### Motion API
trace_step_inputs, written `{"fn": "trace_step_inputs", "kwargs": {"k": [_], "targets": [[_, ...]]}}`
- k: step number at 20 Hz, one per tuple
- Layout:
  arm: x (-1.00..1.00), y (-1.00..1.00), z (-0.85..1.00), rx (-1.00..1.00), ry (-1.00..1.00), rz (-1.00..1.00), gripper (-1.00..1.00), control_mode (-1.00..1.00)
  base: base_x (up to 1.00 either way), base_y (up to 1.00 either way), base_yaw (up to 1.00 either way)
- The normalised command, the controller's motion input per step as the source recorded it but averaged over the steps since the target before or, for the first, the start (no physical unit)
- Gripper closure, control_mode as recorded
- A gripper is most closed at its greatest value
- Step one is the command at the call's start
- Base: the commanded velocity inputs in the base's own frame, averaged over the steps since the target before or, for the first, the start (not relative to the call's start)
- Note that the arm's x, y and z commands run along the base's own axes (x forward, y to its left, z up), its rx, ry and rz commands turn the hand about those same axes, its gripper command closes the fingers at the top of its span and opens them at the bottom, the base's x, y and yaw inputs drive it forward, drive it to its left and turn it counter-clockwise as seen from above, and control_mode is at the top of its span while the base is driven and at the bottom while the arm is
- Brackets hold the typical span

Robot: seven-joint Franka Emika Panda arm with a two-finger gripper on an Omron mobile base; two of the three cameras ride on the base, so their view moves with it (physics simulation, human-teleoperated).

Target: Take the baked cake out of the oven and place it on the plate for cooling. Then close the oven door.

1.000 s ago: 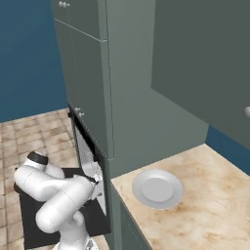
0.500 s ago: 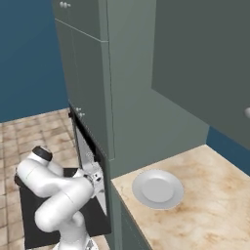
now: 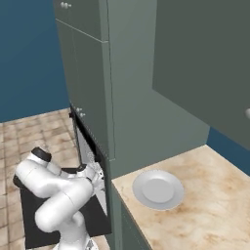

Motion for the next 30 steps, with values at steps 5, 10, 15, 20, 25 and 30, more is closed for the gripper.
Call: {"fn": "trace_step_inputs", "kwargs": {"k": [5,10,15,20,25,30], "targets": [[-0.7,0.37,-0.7,0.08,0.08,0.01,1.0,-1.0,0.0,0.0,0.0],[-0.8,0.59,-0.78,0.03,0.07,0.02,1.0,-1.0,0.0,0.0,0.0],[-0.6,0.67,-0.61,0.06,0.15,0.01,1.0,-1.0,0.0,0.0,0.0],[-0.35,0.74,-0.42,0.13,0.25,0.0,1.0,-1.0,0.0,0.0,0.0],[-0.32,0.78,-0.41,0.16,0.29,0.0,1.0,-1.0,0.0,0.0,0.0],[-0.47,0.92,-0.45,0.11,0.23,0.01,1.0,-1.0,0.0,0.0,0.0]]}}
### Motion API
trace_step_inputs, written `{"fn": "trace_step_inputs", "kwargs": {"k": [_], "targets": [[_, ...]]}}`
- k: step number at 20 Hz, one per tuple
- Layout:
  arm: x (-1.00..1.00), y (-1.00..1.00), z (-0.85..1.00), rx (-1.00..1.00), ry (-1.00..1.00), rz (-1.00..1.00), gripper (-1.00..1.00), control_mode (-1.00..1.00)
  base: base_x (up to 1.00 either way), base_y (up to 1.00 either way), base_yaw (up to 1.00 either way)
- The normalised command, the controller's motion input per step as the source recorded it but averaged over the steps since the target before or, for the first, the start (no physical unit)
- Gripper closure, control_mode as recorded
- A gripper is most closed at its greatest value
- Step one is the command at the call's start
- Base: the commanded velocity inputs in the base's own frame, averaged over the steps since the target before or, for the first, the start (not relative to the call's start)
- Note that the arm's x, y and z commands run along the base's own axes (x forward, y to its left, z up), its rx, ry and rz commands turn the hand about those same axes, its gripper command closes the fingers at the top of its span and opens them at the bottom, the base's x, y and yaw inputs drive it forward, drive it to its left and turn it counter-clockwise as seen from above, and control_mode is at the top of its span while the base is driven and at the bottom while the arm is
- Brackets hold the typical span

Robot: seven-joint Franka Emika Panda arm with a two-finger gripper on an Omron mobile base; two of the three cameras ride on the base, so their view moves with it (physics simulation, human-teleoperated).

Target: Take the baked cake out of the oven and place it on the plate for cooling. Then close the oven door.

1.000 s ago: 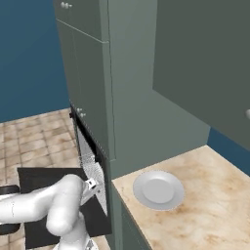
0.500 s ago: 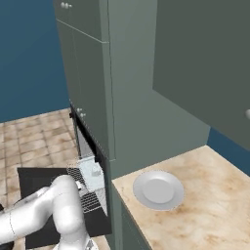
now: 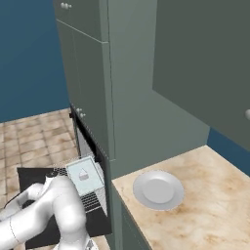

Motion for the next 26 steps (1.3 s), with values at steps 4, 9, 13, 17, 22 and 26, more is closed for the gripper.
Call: {"fn": "trace_step_inputs", "kwargs": {"k": [4,9,13,17,22,26], "targets": [[-0.58,0.98,-0.44,0.03,0.17,0.0,1.0,-1.0,0.0,0.0,0.0],[-0.7,0.76,-0.14,0.0,0.07,0.0,1.0,-1.0,0.0,0.0,0.0],[-0.62,0.13,0.65,0.0,-0.06,-0.02,1.0,-1.0,0.0,0.0,0.0],[-0.6,0.0,1.0,0.0,-0.21,-0.05,-1.0,-1.0,0.0,0.0,0.0],[-0.43,0.0,1.0,0.0,-0.26,-0.07,-1.0,-1.0,0.0,0.0,0.0],[-0.06,-0.06,1.0,0.0,-0.22,-0.13,-1.0,-1.0,0.0,0.0,0.0]]}}
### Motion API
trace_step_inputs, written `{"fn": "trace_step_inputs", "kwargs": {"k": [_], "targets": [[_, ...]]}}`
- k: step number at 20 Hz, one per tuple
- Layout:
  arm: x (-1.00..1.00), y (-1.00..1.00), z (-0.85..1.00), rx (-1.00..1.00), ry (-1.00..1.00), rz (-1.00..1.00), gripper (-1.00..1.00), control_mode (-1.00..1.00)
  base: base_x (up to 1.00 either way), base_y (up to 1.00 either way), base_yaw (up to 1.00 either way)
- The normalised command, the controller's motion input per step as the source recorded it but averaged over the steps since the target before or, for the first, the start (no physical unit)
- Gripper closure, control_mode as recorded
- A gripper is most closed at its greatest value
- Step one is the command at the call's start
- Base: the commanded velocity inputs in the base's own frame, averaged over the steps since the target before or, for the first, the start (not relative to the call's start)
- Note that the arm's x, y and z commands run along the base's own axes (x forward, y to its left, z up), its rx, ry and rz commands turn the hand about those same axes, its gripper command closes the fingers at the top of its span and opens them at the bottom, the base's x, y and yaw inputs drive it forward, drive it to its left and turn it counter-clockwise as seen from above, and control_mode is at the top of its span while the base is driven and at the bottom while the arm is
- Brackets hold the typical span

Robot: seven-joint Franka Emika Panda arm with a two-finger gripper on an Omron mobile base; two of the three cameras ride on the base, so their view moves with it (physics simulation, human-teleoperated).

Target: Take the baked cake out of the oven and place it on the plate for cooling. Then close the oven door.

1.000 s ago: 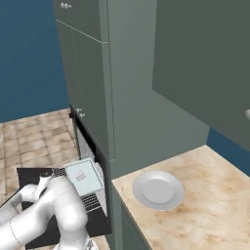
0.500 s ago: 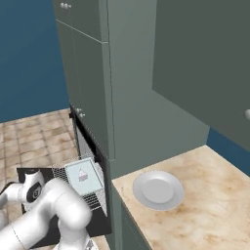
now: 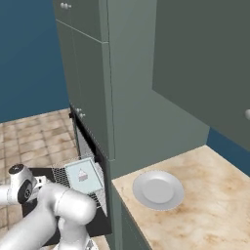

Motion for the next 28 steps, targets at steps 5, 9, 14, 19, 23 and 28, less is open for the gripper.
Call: {"fn": "trace_step_inputs", "kwargs": {"k": [5,9,14,19,23,28], "targets": [[0.07,-0.16,1.0,0.0,-0.16,-0.16,-1.0,-1.0,0.0,0.0,0.0],[0.55,-0.14,1.0,0.0,-0.07,-0.16,-1.0,-1.0,0.0,0.0,0.0],[0.79,-0.09,0.87,0.0,0.0,-0.14,-1.0,-1.0,0.0,0.0,0.0],[0.75,-0.06,0.38,0.0,0.0,-0.13,-1.0,-1.0,0.0,0.0,0.0],[0.58,-0.14,0.01,0.0,0.05,-0.09,-1.0,-1.0,0.0,0.0,0.0],[0.28,-0.16,-0.25,0.0,0.09,-0.06,-1.0,-1.0,0.0,0.0,0.0]]}}
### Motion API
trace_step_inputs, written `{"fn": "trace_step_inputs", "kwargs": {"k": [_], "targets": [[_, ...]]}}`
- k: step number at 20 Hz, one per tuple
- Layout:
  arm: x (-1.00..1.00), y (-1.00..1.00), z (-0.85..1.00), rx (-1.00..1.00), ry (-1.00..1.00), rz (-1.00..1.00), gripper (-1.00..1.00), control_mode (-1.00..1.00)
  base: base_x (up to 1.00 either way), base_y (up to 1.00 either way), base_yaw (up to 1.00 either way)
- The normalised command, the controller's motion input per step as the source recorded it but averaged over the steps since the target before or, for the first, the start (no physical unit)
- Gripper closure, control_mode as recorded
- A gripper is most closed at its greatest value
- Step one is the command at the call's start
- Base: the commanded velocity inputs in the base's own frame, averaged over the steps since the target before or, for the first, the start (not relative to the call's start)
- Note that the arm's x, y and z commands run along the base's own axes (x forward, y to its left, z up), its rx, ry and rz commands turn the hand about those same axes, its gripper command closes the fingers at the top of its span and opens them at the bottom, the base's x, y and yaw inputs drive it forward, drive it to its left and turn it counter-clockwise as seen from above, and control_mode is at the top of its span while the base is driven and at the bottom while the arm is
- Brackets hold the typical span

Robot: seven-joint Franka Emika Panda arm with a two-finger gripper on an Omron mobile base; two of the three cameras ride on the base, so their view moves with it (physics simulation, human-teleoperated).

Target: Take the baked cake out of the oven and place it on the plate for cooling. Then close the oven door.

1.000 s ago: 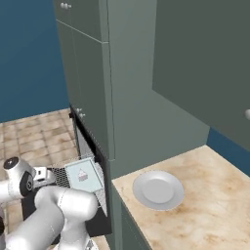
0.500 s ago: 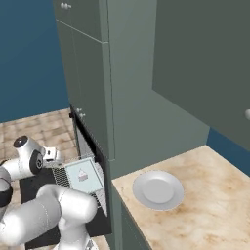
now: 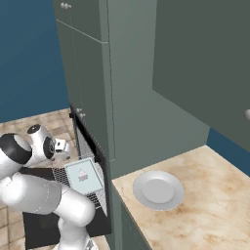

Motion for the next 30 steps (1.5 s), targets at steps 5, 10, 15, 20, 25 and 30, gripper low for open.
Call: {"fn": "trace_step_inputs", "kwargs": {"k": [5,10,15,20,25,30], "targets": [[0.09,-0.08,-0.32,-0.01,0.04,-0.02,-1.0,-1.0,0.0,0.0,0.0],[0.0,0.0,-0.34,-0.06,0.0,0.0,-1.0,-1.0,0.0,0.0,0.0],[0.0,0.0,-0.13,-0.05,0.0,0.0,-1.0,-1.0,0.0,0.0,0.0],[0.09,-0.07,-0.03,-0.03,0.0,0.0,-1.0,-1.0,0.0,0.0,0.0],[0.09,-0.09,-0.09,-0.02,0.01,0.01,-1.0,-1.0,0.0,0.0,0.0],[0.04,-0.14,-0.15,0.0,0.04,0.07,-1.0,-1.0,0.0,0.0,0.0]]}}
